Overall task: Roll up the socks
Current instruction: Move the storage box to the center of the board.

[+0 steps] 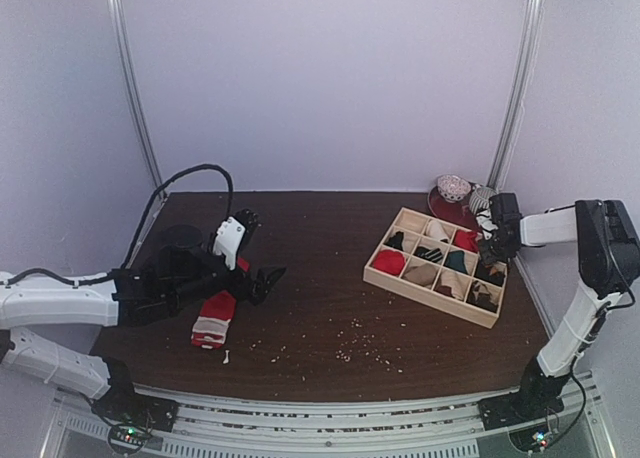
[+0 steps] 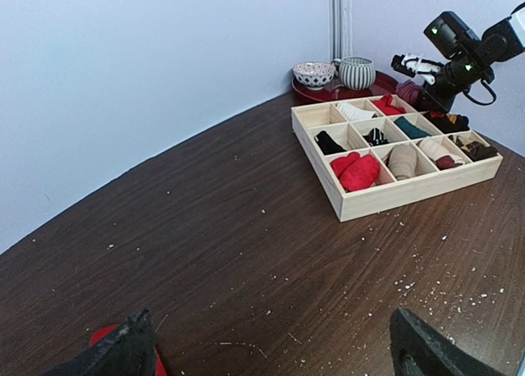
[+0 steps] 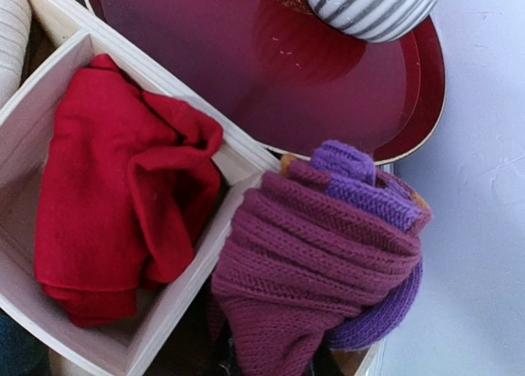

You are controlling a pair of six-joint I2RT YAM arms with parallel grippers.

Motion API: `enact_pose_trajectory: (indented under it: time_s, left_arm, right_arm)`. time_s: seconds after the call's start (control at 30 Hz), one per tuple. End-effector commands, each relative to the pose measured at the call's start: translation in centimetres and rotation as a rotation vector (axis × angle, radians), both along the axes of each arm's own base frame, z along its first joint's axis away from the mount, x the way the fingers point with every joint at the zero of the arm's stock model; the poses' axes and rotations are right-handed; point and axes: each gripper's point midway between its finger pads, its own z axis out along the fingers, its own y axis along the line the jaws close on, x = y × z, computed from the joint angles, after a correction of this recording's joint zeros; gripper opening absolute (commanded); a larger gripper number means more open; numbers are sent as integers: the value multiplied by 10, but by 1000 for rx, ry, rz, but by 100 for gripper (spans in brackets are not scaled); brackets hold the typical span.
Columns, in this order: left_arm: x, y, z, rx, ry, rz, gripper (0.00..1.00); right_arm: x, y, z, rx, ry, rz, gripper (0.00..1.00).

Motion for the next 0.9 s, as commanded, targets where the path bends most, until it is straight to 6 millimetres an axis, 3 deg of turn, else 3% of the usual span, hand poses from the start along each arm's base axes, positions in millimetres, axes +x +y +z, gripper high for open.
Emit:
enact_pose_trajectory:
  time_s: [0.0,0.2,0.47,0.87]
  left_arm:
    - [0,1,12,-30,-28,-8,98]
    - [1,4,10,-18,-26,11,98]
    - [3,8,11,-2,-35,31,98]
    - [3,14,19,-4,-47,49,98]
  right_arm:
    - [-97,53,-81,184,462,104,0]
    - [-111,87,-90,340,540,77,0]
    - [-101,156,-64,512,513,170,0]
    - [-118,123,-86,373,686,284,0]
